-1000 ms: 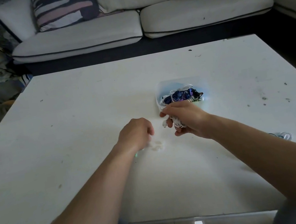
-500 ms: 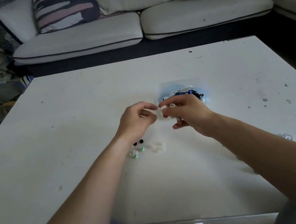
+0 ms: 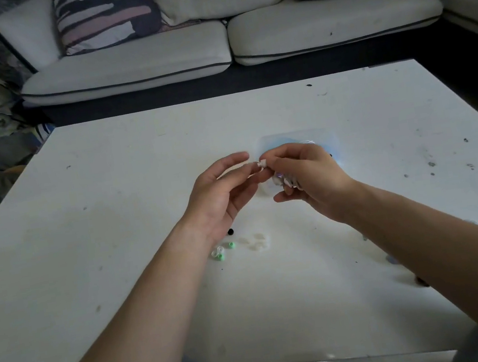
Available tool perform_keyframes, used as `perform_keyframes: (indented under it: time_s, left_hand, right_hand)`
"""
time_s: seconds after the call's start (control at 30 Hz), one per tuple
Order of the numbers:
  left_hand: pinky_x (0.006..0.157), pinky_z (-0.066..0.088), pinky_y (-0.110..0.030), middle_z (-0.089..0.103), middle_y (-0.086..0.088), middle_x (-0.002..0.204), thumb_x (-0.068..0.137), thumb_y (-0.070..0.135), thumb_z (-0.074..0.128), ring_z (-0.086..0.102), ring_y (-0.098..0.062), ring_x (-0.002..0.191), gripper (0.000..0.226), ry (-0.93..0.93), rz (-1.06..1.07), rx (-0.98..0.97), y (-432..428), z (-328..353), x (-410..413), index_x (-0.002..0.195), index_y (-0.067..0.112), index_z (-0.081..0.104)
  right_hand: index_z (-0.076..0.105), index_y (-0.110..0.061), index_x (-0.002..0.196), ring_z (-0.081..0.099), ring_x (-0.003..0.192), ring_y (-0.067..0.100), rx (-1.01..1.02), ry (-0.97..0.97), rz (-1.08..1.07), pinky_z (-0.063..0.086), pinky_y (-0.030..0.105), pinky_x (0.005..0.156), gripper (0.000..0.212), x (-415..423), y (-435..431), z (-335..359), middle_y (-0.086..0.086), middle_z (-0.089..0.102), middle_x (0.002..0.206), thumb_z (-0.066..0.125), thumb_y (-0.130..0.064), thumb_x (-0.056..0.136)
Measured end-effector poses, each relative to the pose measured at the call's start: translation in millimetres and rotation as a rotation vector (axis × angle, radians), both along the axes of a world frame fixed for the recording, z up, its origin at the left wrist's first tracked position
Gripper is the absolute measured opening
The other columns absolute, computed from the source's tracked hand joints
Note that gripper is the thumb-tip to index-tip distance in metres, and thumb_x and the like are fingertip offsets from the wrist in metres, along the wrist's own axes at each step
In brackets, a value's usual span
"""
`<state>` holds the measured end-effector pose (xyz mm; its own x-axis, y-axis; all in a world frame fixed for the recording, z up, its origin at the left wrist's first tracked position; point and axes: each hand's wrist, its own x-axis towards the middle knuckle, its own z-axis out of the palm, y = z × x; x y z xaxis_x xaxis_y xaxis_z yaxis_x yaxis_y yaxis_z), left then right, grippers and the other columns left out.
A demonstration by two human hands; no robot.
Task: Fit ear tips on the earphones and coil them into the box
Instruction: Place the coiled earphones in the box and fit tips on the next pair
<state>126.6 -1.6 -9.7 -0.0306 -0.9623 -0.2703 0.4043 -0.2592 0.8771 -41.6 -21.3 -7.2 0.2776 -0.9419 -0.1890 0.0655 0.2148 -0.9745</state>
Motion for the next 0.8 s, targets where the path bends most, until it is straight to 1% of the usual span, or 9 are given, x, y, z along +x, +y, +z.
perform_keyframes:
  time_s: [0.07, 0.13, 0.2, 0.27, 0.33, 0.43, 0.53, 0.63, 0.8]
  left_hand:
    - [0.081, 0.058, -0.022, 0.074, -0.012, 0.104, 0.095, 0.002, 0.059, 0.072, -0.025, 0.101, 0.023, 0.031, 0.006, -0.021, -0.4, -0.1, -0.2, 0.114, 0.008, 0.068]
    - [0.080, 0.058, -0.021, 0.074, -0.012, 0.099, 0.095, -0.002, 0.056, 0.073, -0.024, 0.097, 0.019, 0.059, 0.008, -0.024, 0.4, 0.6, -1.6, 0.108, 0.005, 0.069]
    - [0.079, 0.058, -0.021, 0.074, -0.014, 0.101, 0.095, -0.004, 0.055, 0.073, -0.025, 0.097, 0.017, 0.086, 0.008, -0.018, 0.9, 1.3, -2.4, 0.105, 0.004, 0.068]
    - [0.077, 0.058, -0.020, 0.074, -0.015, 0.103, 0.095, -0.004, 0.055, 0.073, -0.025, 0.097, 0.016, 0.096, 0.007, -0.014, 0.8, 1.7, -2.0, 0.103, 0.005, 0.066]
    - [0.073, 0.058, -0.019, 0.075, -0.014, 0.103, 0.095, -0.002, 0.055, 0.073, -0.023, 0.096, 0.016, 0.078, 0.000, -0.013, 0.7, 2.1, -1.8, 0.102, 0.007, 0.066]
    - [0.069, 0.058, -0.017, 0.076, -0.011, 0.097, 0.094, 0.000, 0.057, 0.074, -0.021, 0.094, 0.014, 0.056, -0.014, -0.016, 0.9, 2.5, -2.8, 0.101, 0.010, 0.065]
    - [0.070, 0.058, -0.017, 0.076, -0.010, 0.095, 0.094, 0.000, 0.058, 0.074, -0.020, 0.094, 0.014, 0.023, -0.022, -0.031, 0.7, 3.7, -2.8, 0.100, 0.011, 0.065]
    - [0.074, 0.058, -0.017, 0.076, -0.008, 0.095, 0.092, 0.000, 0.060, 0.074, -0.021, 0.095, 0.014, -0.011, -0.031, -0.049, 0.8, 4.1, -3.0, 0.100, 0.011, 0.065]
    - [0.075, 0.058, -0.018, 0.076, -0.009, 0.096, 0.093, 0.000, 0.060, 0.074, -0.020, 0.094, 0.014, -0.057, -0.052, -0.071, 0.7, 3.6, -2.9, 0.100, 0.010, 0.065]
  right_hand:
    - [0.066, -0.006, 0.103, 0.050, 0.075, 0.026, -0.013, 0.011, -0.002, 0.056, 0.029, 0.061, 0.012, -1.0, 0.1, 0.9, 0.008, 0.076, 0.090, 0.060, -0.015, 0.098]
    - [0.063, -0.009, 0.100, 0.049, 0.066, 0.021, -0.025, 0.022, -0.005, 0.055, 0.031, 0.061, 0.007, -2.0, 0.4, 1.7, 0.009, 0.077, 0.093, 0.059, -0.015, 0.099]
    - [0.063, -0.011, 0.098, 0.048, 0.059, 0.016, -0.045, 0.029, -0.012, 0.055, 0.031, 0.062, 0.005, -3.0, 0.8, 2.2, 0.004, 0.076, 0.085, 0.060, -0.015, 0.098]
    - [0.065, -0.011, 0.095, 0.048, 0.060, 0.016, -0.068, 0.033, -0.021, 0.055, 0.030, 0.061, 0.006, -3.3, 1.3, 3.0, 0.001, 0.070, 0.079, 0.062, -0.015, 0.097]
    - [0.068, -0.011, 0.092, 0.052, 0.063, 0.017, -0.087, 0.031, -0.030, 0.055, 0.029, 0.060, 0.007, -3.1, 1.9, 3.9, 0.006, 0.065, 0.082, 0.064, -0.015, 0.096]
    - [0.071, -0.011, 0.090, 0.059, 0.065, 0.013, -0.116, 0.035, -0.024, 0.055, 0.028, 0.060, 0.007, -3.2, 3.2, 4.7, 0.008, 0.068, 0.081, 0.067, -0.015, 0.094]
    - [0.072, -0.011, 0.090, 0.061, 0.064, 0.009, -0.126, 0.049, -0.038, 0.055, 0.028, 0.060, 0.007, -3.1, 3.9, 5.0, 0.004, 0.072, 0.077, 0.068, -0.016, 0.094]
    - [0.073, -0.010, 0.092, 0.062, 0.067, 0.008, -0.121, 0.055, -0.064, 0.055, 0.027, 0.061, 0.008, -2.5, 4.1, 4.8, 0.004, 0.074, 0.080, 0.068, -0.017, 0.094]
    - [0.073, -0.010, 0.092, 0.062, 0.067, 0.010, -0.112, 0.066, -0.094, 0.055, 0.025, 0.059, 0.009, -1.0, 5.0, 5.4, 0.003, 0.073, 0.077, 0.069, -0.017, 0.093]
